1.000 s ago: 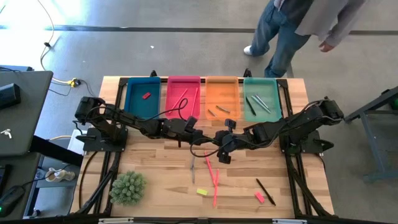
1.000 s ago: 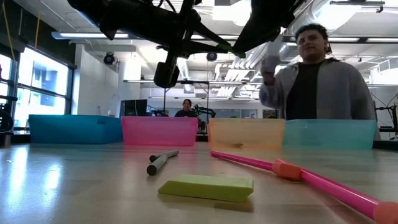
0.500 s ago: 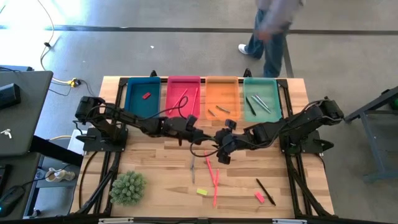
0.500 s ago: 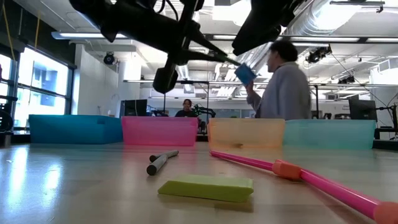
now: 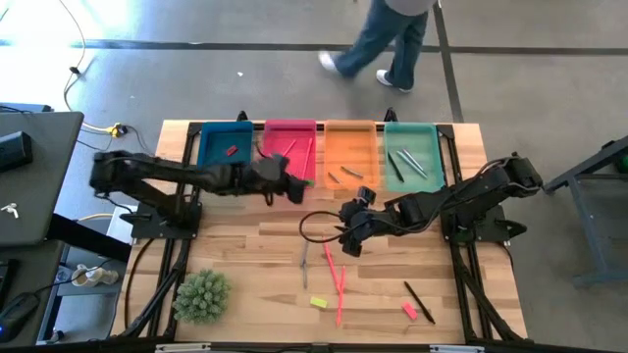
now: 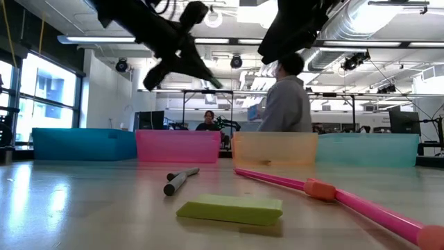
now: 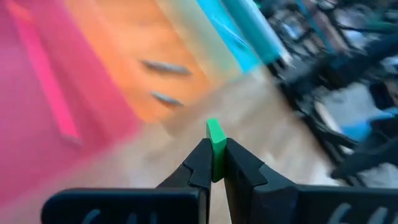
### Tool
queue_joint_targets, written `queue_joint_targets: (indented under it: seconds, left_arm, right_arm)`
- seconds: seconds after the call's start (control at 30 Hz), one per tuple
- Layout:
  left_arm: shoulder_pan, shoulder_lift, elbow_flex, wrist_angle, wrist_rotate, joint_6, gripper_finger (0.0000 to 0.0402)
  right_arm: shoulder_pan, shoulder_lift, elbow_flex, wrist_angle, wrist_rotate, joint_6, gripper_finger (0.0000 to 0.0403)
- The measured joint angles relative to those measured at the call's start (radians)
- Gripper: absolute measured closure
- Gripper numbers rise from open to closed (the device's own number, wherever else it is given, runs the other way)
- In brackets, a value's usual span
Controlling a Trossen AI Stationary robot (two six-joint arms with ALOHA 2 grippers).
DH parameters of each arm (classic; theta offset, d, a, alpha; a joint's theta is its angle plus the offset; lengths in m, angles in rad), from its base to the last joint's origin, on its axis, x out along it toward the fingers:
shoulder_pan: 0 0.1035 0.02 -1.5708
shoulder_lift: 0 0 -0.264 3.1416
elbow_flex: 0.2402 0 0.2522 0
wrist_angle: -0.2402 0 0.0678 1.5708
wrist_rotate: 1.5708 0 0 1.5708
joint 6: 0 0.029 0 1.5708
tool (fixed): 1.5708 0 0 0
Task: Sort crayons/erasers/pens/pencils in bins
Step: Put the green eraser into the blue bin
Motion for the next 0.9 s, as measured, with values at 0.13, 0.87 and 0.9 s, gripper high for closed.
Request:
queue_joint_targets:
  seconds: [0.13,0.87,0.9]
  left_arm:
    - [0.075,-0.127,0.000,-0.152,-0.074,0.085,0.0391]
    - [0.439,-0.434,-0.068,-0.910,-0.102,0.356,0.0392]
    - [0.444,-0.434,-0.086,-0.910,-0.097,0.357,0.0392]
  right_arm:
    - [-0.018,0.000,0.000,0.000,0.031,-0.004,0.0206]
    - [-0.179,0.000,0.000,0.000,0.028,0.160,0.0206]
    - [-0.182,0.000,0.000,0.000,0.027,0.167,0.0206]
